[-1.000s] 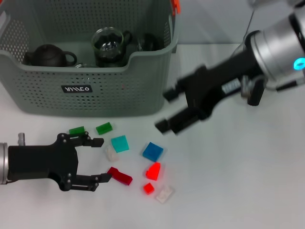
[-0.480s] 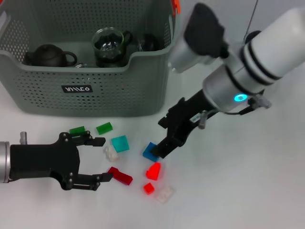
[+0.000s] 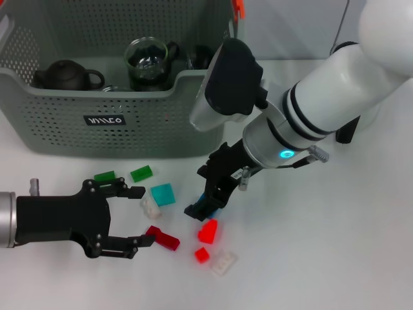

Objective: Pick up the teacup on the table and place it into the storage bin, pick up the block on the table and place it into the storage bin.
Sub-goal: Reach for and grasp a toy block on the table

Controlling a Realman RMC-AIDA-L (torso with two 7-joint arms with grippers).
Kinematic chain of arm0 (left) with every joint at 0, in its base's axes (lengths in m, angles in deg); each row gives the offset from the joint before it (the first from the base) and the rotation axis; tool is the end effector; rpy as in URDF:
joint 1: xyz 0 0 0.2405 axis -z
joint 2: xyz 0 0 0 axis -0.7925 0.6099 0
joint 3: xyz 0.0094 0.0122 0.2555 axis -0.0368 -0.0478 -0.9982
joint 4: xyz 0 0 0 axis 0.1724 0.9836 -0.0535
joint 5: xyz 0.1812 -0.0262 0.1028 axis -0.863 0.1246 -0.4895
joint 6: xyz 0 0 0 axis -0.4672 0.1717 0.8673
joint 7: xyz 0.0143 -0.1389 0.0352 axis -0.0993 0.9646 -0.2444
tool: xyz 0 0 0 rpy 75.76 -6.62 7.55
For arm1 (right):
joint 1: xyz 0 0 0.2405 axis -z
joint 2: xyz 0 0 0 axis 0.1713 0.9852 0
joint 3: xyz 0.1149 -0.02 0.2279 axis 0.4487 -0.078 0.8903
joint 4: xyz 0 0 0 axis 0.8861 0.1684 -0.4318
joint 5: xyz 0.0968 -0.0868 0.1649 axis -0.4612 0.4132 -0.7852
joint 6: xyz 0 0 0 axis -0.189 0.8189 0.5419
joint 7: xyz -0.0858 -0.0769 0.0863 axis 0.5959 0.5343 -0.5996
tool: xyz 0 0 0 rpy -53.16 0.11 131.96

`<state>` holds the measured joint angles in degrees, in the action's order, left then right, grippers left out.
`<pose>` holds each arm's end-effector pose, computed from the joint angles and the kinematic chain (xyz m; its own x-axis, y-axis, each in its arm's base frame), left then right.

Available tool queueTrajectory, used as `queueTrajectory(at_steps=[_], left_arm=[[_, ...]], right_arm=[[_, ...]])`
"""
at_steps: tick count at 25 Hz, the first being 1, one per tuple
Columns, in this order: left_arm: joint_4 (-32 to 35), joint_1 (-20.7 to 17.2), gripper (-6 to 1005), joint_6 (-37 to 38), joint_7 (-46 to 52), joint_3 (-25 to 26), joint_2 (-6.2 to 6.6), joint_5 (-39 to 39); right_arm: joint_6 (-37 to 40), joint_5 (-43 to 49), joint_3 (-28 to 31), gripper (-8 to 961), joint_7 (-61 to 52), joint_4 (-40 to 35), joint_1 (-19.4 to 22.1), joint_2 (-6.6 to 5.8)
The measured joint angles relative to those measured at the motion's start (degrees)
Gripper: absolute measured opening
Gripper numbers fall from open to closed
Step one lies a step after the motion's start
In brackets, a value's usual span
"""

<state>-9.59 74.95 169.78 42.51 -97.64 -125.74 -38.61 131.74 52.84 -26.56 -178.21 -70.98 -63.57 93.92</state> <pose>-0.2926 0.2780 0.0093 0.9346 0.1124 0.3375 0.1947 -0.9557 -0.2209 0.0962 0.3678 -0.1182 0.9476 -0.2314 0.2203 -0.2029 -0.9685 -0.1447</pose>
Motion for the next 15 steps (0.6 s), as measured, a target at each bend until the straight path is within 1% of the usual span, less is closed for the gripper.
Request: queueTrajectory(at_steps=[8,15], left_arm=[[-1.2,0.1,847,-0.1,-0.7,0.0,0.16,0.0],[-1.4,0.0,847,-0.2,-0.9,0.0,0.19,0.0]], right_arm=[[-6.5,-0.7,-6.1,883,-1.4,1.3,0.4,0.09],[-10.1,-2.8,-8.9,883,-1.3,3.2,0.4,0.16]])
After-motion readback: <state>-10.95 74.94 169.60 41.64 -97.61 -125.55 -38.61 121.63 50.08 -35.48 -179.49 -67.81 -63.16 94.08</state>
